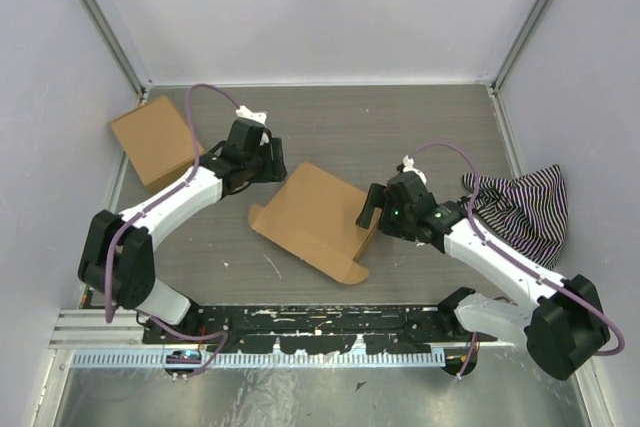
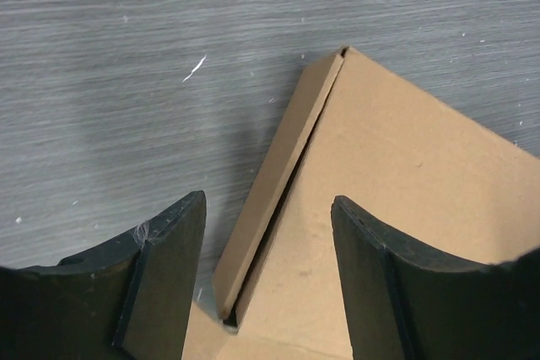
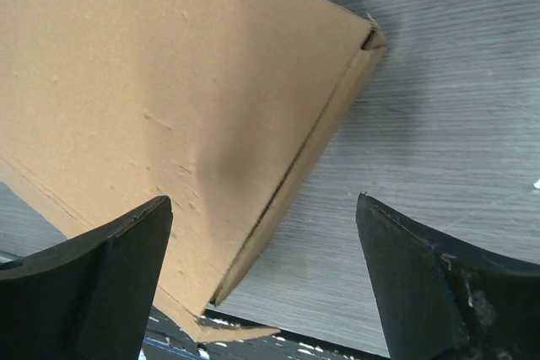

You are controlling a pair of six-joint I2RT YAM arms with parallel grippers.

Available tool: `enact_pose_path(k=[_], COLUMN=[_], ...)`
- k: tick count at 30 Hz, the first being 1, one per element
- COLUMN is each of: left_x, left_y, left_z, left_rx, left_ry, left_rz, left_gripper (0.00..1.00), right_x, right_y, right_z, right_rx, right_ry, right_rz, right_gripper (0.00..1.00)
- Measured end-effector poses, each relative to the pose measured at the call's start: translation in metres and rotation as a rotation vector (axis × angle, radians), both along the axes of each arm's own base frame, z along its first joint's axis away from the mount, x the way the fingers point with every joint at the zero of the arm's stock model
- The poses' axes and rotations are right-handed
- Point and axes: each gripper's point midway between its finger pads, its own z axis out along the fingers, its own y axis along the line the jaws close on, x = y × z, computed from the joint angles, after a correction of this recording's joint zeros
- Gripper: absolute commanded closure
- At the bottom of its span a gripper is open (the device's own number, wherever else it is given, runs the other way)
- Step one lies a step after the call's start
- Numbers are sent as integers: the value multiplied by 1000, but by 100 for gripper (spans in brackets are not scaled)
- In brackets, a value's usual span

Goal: Fold the paper box

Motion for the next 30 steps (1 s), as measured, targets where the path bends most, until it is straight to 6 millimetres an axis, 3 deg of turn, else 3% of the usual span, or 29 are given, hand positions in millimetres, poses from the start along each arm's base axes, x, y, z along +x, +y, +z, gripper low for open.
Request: enact_pose_path(k=[9,13,24,30], left_x=[8,8,19,42], left_y=[-19,-19,-27,-33], left_z=[-32,-38,-57,-57], left_rx=[-35,-43,-59,-66], left_ry=[81,103,163,161], left_rz=[-56,-63,-76,-63], left_gripper=[35,35,38,39], right_x=[15,27,110,153], right_y=[21,27,25,22], right_z=[-32,-36,-24,-22], right_rx=[17,12,56,46], right_ry=[67,74,21,-5], right_rz=[18,18,-5,13], right_gripper=[7,8,13,16])
